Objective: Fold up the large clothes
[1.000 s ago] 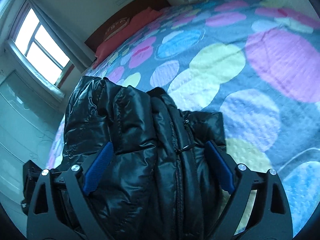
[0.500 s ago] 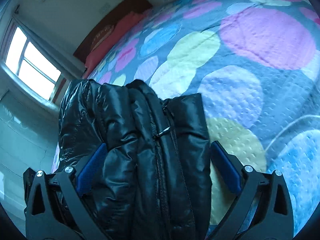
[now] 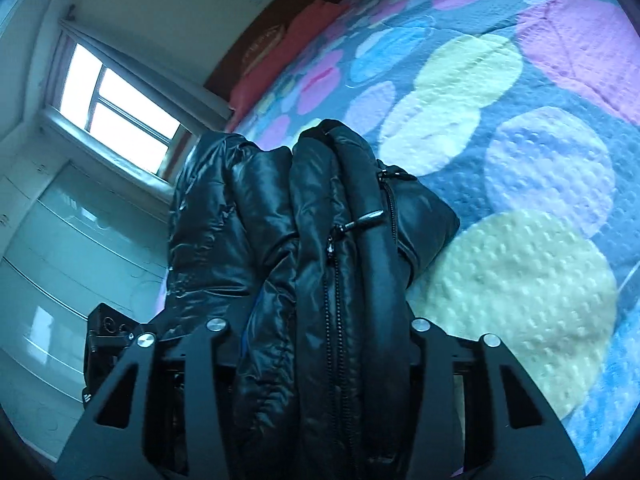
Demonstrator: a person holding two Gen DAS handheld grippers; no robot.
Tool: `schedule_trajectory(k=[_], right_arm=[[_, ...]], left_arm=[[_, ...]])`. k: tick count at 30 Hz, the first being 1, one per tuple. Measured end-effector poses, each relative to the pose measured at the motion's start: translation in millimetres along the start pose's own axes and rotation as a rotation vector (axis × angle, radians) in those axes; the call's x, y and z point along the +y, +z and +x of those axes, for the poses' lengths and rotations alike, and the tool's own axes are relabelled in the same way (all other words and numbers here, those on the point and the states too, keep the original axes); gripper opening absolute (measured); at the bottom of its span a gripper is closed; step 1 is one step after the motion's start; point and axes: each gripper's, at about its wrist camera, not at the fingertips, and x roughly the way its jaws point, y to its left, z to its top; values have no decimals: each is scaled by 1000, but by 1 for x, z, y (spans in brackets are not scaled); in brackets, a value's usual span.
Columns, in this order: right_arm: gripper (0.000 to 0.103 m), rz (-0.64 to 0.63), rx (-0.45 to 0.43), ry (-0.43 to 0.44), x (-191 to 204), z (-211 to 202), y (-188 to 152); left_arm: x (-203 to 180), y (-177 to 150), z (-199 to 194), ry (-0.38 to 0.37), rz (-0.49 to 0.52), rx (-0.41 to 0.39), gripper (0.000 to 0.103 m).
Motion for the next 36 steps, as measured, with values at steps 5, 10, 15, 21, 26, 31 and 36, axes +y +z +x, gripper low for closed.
schedule_trajectory(k=[5, 10, 15, 21, 26, 31, 36], right_arm=[[42, 22, 12, 109, 19, 21, 2], [42, 42, 65, 201, 56, 77, 13], [42, 63, 111, 242, 81, 125, 16], [44, 46, 136, 199, 80, 150, 13], [50, 15, 133, 166, 86, 155, 10], [59, 10, 129, 137, 92, 167, 15], [68, 0, 126, 105, 90, 162, 18]], left_arm=[[-12, 24, -29, 36, 54, -61, 92], [-1, 60, -59, 89, 56, -126, 92], [19, 92, -72, 141, 47, -173, 92], [48, 99, -53, 150, -24, -159, 93], [43, 101, -45, 131, -33, -173, 93], [53, 92, -55, 133, -37, -178, 93], [68, 94, -73, 129, -55, -172, 93]])
